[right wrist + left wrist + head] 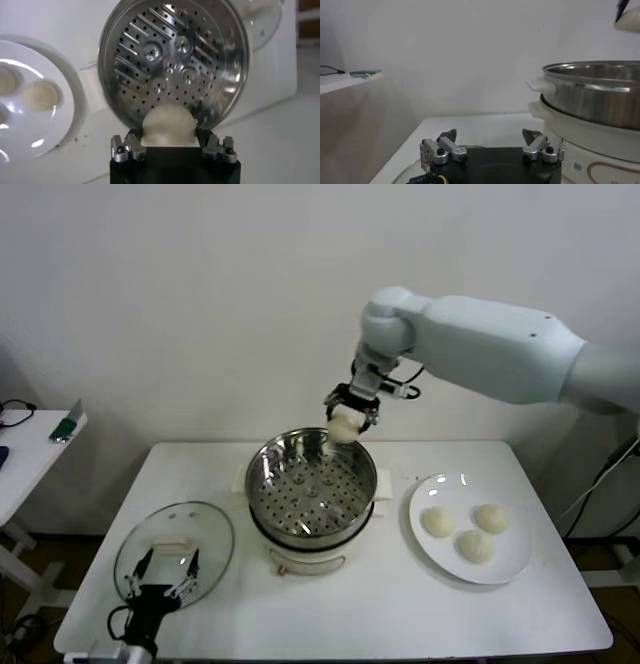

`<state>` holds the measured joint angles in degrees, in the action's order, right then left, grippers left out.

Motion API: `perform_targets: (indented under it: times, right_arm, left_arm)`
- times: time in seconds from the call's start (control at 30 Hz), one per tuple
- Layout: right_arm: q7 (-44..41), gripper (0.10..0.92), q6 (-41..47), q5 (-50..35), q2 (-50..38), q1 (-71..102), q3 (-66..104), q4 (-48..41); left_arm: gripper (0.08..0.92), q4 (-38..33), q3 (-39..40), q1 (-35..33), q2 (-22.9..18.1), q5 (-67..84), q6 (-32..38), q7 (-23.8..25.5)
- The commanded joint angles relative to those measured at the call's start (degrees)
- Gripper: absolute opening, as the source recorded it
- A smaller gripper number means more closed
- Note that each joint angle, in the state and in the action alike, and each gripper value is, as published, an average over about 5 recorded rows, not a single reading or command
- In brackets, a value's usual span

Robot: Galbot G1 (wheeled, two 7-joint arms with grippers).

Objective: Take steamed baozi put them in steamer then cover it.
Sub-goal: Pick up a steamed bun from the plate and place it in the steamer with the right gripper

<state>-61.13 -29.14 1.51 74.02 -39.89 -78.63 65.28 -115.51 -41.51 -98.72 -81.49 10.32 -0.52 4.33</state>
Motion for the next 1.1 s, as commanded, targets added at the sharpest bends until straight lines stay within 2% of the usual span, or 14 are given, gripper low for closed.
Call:
perform_targets:
  times: [0.03, 0.53, 0.83, 1.0, 1.1]
  right_arm:
    - [1.6, 0.706, -6.7, 9.6, 10.3, 8.4, 0.3, -9.1]
    - [3.0, 0.704, -10.2, 15.9, 12.9, 14.2, 4.5, -20.2]
    - [3.8, 0.709, -12.3, 16.6, 13.6, 14.7, 5.3, -22.4]
    - [3.9, 0.798, -13.9, 15.5, 13.3, 13.9, 4.9, -22.5]
    - [3.4, 0.819, -13.7, 12.1, 11.5, 11.5, 3.7, -19.6]
  left_arm:
    - [0.823, -0.2, 0.2, -0.3, -0.6, -0.2, 0.3, -0.1]
    - [0.823, 0.3, 0.4, -0.5, -0.6, -0.1, 0.9, -0.4]
    - [0.823, 0.7, 0.5, -0.3, -0.6, -0.1, 1.1, -0.9]
    - [0.823, 0.6, 0.6, -0.3, -0.6, -0.1, 1.1, -1.0]
    - [0.823, 0.6, 0.5, -0.3, -0.6, -0.1, 1.1, -1.0]
